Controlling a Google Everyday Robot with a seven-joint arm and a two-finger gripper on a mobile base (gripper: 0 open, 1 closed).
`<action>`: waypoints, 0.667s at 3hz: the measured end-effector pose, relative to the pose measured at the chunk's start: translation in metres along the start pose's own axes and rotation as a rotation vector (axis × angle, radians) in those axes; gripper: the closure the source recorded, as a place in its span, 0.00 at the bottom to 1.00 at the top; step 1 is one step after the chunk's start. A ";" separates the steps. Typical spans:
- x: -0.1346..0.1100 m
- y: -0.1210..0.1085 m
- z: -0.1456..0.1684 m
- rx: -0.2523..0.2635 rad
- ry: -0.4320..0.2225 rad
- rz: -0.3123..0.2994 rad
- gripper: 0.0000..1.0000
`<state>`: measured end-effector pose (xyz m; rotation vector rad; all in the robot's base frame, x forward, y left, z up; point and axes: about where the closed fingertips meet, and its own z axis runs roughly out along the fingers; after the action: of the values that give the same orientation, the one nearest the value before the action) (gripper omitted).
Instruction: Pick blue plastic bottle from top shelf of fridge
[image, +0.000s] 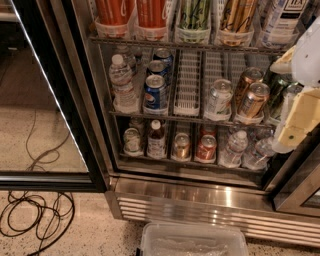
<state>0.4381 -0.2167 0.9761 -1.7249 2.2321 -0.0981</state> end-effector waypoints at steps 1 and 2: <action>0.000 0.000 0.000 0.000 0.000 0.000 0.00; 0.000 -0.004 -0.002 0.024 -0.012 0.005 0.00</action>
Offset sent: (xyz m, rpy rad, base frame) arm 0.0057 -0.0040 0.0022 0.0151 -0.0387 -0.0151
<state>0.4411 -0.2175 0.9789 -1.7034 2.2174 -0.1127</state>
